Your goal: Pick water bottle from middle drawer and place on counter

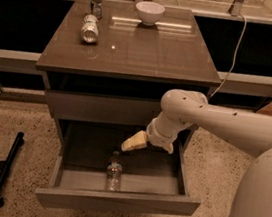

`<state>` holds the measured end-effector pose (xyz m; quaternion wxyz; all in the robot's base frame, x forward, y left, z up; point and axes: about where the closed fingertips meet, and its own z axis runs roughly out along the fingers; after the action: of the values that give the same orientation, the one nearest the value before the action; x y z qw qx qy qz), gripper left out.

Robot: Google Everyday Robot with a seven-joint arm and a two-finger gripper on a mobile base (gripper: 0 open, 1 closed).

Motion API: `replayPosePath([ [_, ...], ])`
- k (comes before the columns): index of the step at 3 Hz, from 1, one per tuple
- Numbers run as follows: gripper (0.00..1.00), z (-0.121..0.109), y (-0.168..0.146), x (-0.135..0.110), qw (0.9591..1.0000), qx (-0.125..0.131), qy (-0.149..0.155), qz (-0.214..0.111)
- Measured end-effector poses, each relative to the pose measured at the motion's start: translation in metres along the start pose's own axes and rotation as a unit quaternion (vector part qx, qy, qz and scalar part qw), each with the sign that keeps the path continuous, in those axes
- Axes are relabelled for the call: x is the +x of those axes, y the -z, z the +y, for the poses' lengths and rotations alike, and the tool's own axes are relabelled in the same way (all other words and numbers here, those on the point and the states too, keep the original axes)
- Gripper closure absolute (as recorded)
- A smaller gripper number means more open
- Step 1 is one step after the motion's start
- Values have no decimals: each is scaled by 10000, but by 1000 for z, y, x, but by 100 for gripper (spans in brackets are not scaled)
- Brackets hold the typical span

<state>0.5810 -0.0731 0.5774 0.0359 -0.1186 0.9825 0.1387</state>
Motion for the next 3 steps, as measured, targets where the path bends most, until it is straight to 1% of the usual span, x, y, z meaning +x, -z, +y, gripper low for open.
replayPosePath([
  [1,0,1,-47,-10,9993,82,-276,237],
  [2,0,0,-91,-15,9974,42,-571,429],
  [3,0,8,-136,-17,9937,16,-870,704],
])
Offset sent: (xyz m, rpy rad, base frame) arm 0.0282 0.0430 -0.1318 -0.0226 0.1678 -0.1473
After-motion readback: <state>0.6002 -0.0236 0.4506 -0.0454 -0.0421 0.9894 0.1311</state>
